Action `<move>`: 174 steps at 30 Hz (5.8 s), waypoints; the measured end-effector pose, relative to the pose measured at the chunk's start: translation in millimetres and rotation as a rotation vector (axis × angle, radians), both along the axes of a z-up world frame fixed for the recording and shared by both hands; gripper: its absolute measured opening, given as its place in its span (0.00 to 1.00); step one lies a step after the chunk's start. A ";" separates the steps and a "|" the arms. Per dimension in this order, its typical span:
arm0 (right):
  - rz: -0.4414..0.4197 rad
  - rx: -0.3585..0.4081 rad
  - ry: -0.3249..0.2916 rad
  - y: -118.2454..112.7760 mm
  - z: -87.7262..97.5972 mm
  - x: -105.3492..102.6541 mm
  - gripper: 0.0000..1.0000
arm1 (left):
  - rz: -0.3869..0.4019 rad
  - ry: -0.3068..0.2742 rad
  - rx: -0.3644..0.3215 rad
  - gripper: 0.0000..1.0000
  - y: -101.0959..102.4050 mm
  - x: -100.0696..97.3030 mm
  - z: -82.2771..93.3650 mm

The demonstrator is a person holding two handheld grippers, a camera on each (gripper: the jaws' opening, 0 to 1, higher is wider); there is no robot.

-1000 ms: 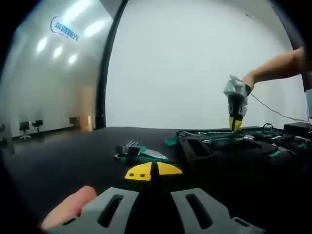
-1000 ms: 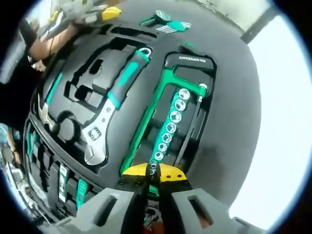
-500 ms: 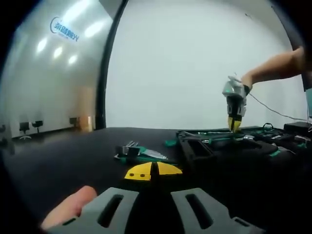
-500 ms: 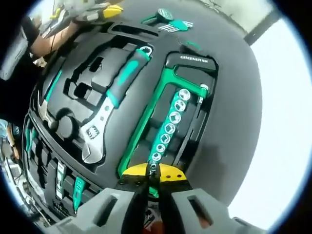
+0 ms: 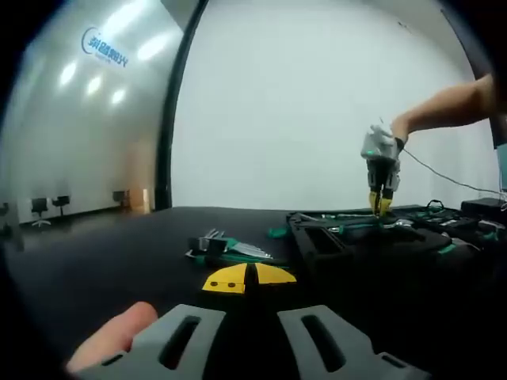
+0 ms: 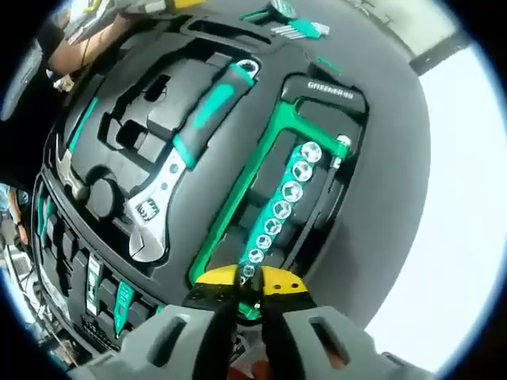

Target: Pick up the tools and put them into their designated positions in the toolbox.

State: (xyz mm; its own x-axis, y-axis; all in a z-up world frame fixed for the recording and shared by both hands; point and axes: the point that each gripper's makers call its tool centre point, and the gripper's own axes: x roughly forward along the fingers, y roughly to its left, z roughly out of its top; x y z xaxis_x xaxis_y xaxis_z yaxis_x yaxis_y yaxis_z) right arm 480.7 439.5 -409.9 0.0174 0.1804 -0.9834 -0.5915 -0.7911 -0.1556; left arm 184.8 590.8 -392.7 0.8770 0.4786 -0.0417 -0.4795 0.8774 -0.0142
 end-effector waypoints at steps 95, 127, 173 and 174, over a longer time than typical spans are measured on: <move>-0.586 1.640 -0.396 -231.5 100.9 -133.2 0.11 | -0.019 -0.018 -0.133 0.06 7.0 0.9 -6.8; -0.716 1.730 -0.346 -258.2 112.4 -112.7 0.14 | -0.023 0.119 -0.245 0.14 97.0 49.6 15.1; -0.676 1.693 -0.394 -253.6 106.5 -115.9 0.15 | -0.121 0.097 0.001 0.34 -34.2 88.8 52.3; -0.671 1.689 -0.400 -252.8 106.1 -117.1 0.15 | -0.126 0.128 0.010 0.34 -39.6 91.0 46.4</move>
State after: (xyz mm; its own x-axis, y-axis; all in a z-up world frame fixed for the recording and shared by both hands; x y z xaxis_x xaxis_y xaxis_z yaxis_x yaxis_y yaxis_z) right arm 363.6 186.8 -303.8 0.6468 0.7060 0.2884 -0.4347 0.6520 -0.6212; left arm 275.9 551.2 -346.3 0.9178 0.3665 -0.1528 -0.3633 0.9304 0.0493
